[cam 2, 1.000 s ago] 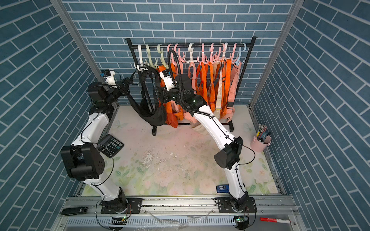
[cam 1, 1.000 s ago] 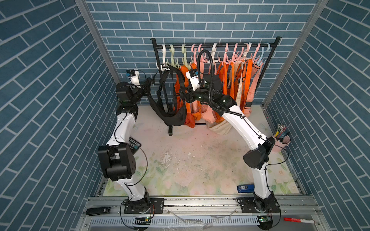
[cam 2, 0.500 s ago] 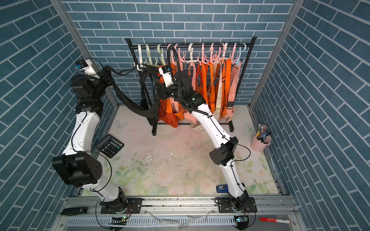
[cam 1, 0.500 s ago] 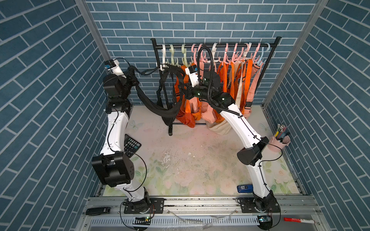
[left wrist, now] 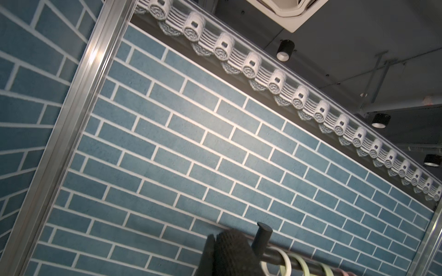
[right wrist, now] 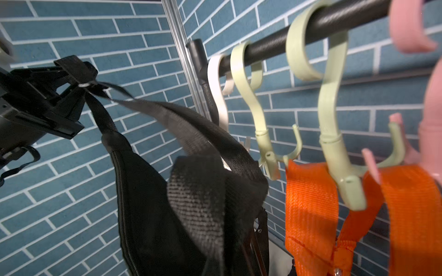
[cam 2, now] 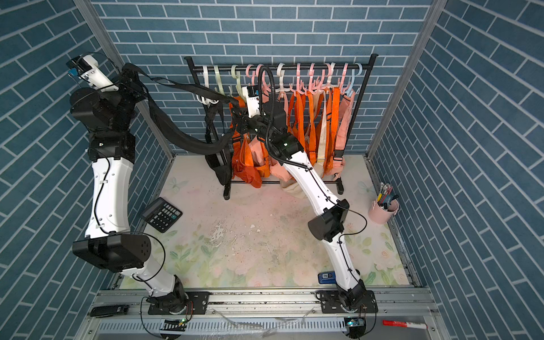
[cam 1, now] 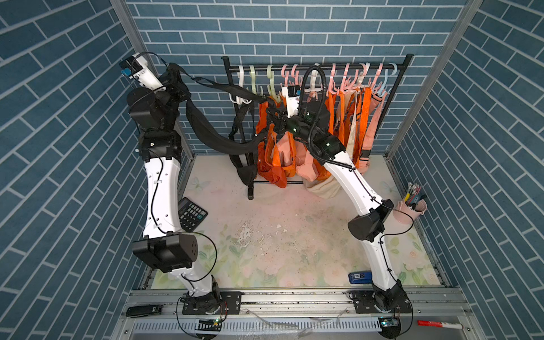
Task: Take the bag off the hook
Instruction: Pick up the bag from the hook.
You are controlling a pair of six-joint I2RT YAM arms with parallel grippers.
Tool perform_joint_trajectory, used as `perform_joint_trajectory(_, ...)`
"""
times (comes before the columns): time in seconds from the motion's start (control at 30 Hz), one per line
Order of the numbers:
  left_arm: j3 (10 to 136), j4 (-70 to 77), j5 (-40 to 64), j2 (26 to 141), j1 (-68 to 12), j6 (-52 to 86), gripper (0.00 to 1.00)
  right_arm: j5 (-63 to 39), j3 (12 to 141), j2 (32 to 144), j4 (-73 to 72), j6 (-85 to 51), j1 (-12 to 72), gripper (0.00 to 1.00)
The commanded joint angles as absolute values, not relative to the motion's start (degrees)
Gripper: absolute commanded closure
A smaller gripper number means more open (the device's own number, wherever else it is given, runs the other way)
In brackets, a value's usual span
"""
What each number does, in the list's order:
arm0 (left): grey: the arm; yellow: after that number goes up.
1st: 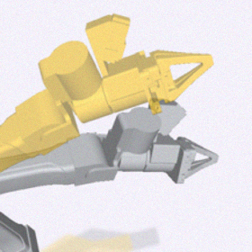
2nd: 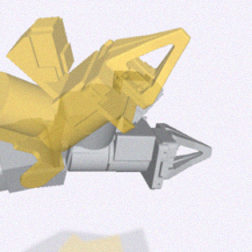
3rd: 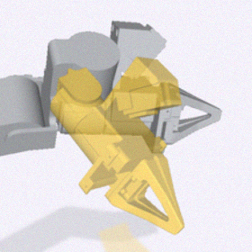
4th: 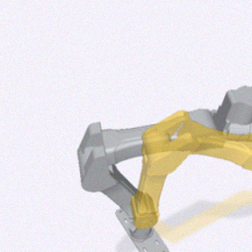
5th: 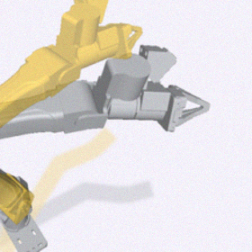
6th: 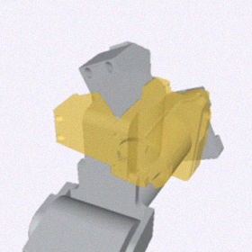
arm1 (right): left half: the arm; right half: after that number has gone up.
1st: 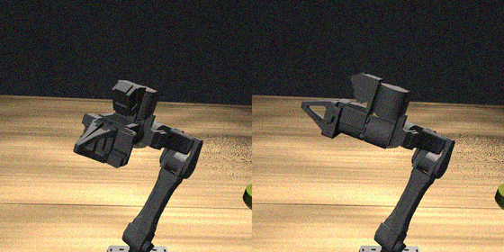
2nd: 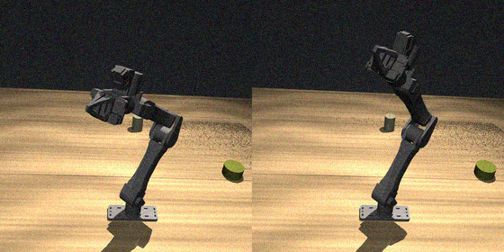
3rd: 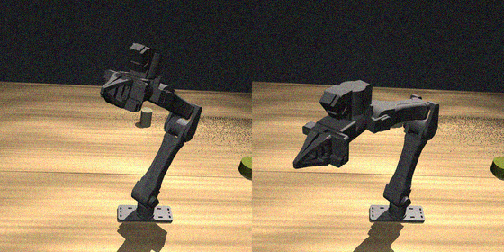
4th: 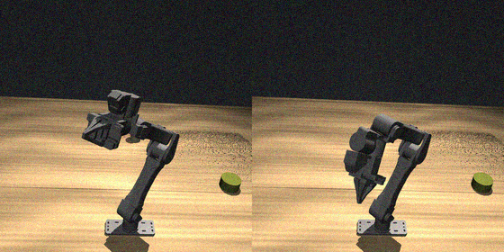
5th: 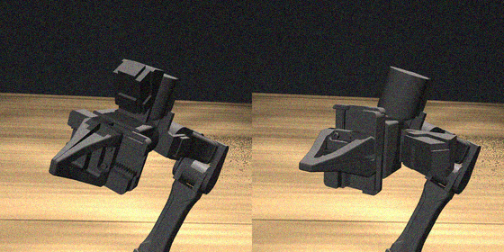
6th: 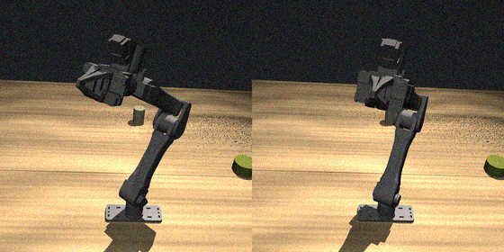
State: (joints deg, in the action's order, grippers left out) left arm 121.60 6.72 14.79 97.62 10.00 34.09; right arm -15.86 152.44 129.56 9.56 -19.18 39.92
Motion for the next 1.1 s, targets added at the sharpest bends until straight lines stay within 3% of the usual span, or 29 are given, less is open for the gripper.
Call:
perform_joint_trajectory(0.0,124.3,6.4,14.2,100.4,10.0,35.8,1.00,-13.3,154.6,130.1,3.2,-21.7,38.8,1.00)
perform_joint_trajectory(0.3,127.8,5.9,16.1,101.2,10.5,35.3,1.00,-13.7,153.5,128.3,4.7,-20.4,37.7,1.00)
perform_joint_trajectory(0.47,125.5,4.4,19.1,97.7,10.5,34.0,1.00,-15.5,145.7,121.8,4.8,-20.3,37.8,1.00)
perform_joint_trajectory(1.07,83.9,4.0,18.6,65.8,9.9,30.3,1.00,-17.9,103.9,94.7,1.6,-14.2,46.6,1.00)
